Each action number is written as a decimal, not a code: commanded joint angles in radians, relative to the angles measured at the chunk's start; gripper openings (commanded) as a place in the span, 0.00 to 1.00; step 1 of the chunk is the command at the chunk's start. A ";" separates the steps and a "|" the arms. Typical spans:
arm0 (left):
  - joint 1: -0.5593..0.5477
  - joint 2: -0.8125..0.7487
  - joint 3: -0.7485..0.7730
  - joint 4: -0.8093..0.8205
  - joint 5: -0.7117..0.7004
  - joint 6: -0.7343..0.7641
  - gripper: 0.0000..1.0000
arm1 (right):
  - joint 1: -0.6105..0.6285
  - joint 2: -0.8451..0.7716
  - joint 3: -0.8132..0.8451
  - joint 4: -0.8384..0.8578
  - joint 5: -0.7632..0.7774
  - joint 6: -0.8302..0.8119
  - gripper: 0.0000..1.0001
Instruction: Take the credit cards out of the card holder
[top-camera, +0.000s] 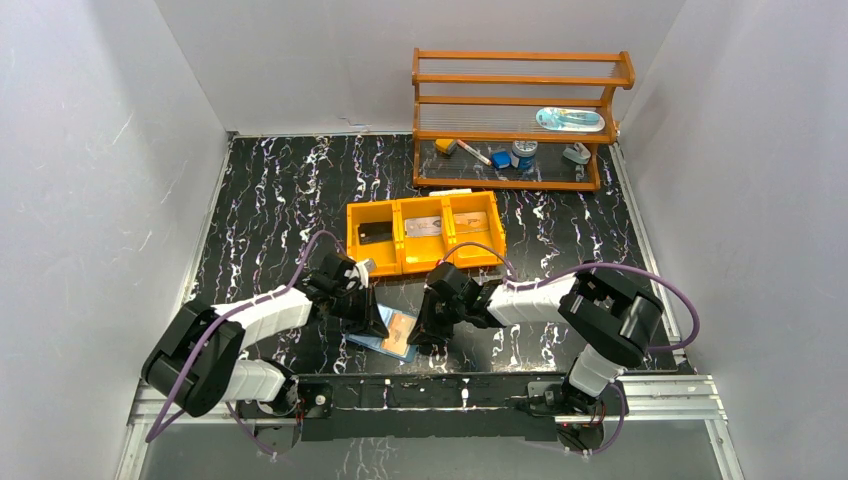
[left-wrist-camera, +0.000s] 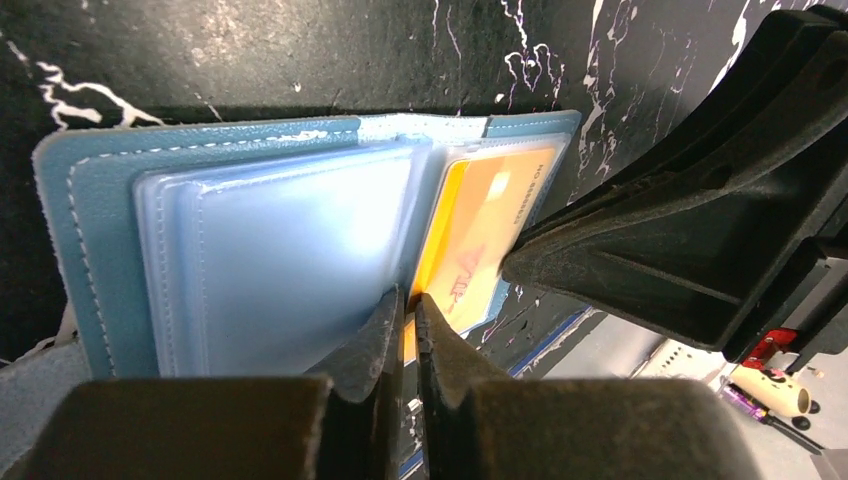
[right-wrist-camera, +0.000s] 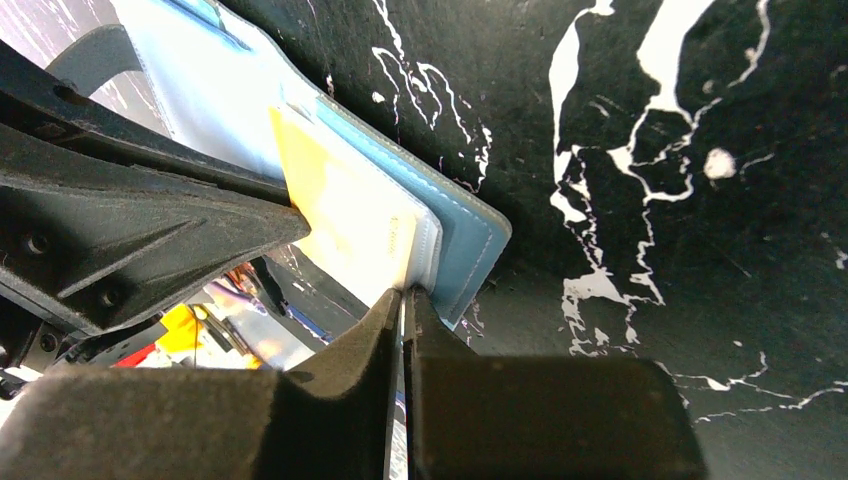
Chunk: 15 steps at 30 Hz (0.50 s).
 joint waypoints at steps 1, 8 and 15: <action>-0.085 0.030 0.047 0.044 0.126 -0.011 0.00 | 0.013 0.064 0.000 -0.025 0.071 -0.036 0.13; -0.092 -0.024 0.080 -0.125 -0.121 -0.020 0.00 | 0.005 0.019 0.001 -0.100 0.128 -0.041 0.14; -0.093 -0.075 0.094 -0.217 -0.282 -0.014 0.00 | 0.004 0.002 0.033 -0.159 0.153 -0.063 0.16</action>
